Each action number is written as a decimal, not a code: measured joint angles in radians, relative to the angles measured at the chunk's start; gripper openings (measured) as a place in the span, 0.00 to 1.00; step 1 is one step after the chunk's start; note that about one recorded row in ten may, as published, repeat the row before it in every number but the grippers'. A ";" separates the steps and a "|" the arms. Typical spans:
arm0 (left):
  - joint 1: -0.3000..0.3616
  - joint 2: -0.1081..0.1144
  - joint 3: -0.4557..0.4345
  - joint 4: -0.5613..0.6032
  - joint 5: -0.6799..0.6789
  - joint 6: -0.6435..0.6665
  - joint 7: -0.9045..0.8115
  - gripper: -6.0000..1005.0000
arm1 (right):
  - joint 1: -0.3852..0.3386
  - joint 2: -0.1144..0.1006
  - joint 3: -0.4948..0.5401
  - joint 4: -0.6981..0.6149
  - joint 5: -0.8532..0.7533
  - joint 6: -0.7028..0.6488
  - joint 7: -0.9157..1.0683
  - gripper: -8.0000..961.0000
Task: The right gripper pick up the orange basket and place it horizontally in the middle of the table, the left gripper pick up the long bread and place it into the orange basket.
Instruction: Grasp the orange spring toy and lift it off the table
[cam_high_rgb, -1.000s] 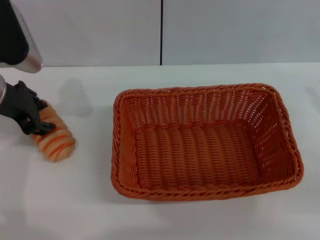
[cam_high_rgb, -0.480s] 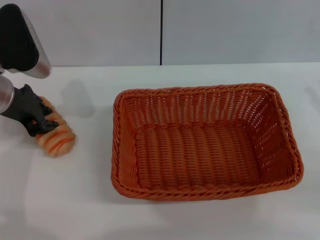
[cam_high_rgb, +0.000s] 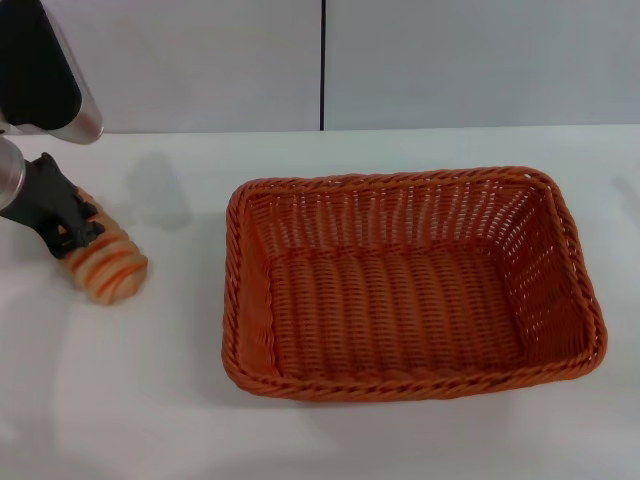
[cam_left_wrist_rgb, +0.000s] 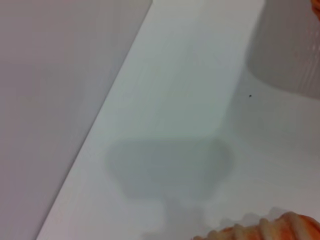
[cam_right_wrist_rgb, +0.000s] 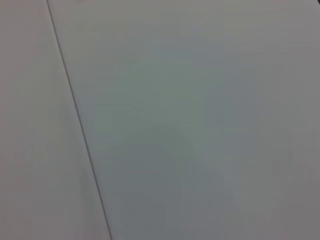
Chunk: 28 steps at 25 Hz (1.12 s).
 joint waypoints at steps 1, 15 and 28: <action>-0.002 0.000 0.000 0.002 0.001 0.002 -0.001 0.19 | 0.000 0.000 0.000 0.000 0.000 0.000 0.000 0.57; -0.009 0.000 0.001 -0.007 0.029 -0.016 -0.029 0.19 | 0.010 -0.001 0.001 0.011 0.000 -0.004 -0.012 0.57; -0.017 0.000 0.049 -0.046 0.058 -0.041 -0.054 0.19 | 0.008 -0.002 0.001 0.017 0.000 -0.004 -0.020 0.57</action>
